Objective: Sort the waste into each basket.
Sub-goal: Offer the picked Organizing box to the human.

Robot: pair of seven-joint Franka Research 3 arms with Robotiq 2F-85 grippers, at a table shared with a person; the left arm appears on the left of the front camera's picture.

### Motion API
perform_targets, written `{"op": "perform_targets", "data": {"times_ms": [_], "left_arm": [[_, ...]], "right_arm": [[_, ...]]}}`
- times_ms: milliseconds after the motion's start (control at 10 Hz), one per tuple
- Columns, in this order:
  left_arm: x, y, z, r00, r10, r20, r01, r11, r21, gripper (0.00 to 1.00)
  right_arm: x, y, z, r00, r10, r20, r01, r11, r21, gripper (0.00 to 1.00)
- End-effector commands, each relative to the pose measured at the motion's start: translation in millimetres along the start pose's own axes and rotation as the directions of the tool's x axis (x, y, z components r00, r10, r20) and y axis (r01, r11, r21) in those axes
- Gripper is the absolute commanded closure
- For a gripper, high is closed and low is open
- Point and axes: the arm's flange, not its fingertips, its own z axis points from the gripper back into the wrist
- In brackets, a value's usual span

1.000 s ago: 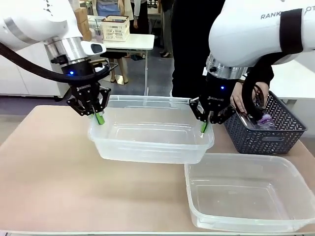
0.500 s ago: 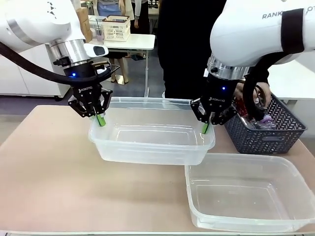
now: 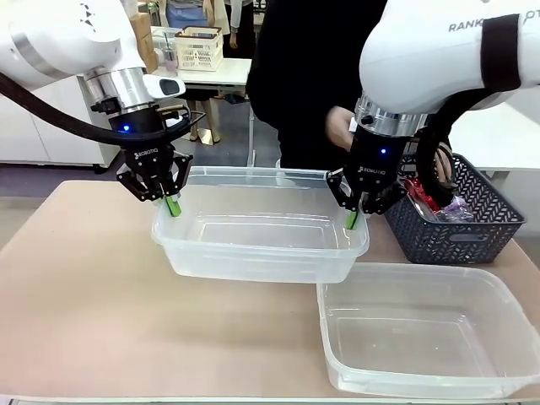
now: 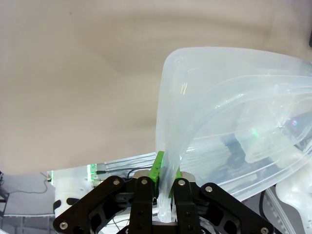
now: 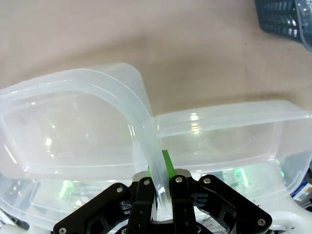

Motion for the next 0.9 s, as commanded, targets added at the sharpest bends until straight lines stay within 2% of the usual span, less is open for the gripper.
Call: {"op": "perform_targets", "data": {"times_ms": [0,800], "left_arm": [[-3.3,-3.1,5.4,1.000,0.017,0.010,-0.016,1.000,-0.023,0.94],[-3.3,-3.1,5.4,1.000,0.017,0.010,-0.016,1.000,-0.023,0.94]], "right_arm": [[4.0,-3.5,-1.2,1.000,0.001,-0.013,-0.001,1.000,-0.002,0.96],[4.0,-3.5,-1.2,1.000,0.001,-0.013,-0.001,1.000,-0.002,0.96]]}}
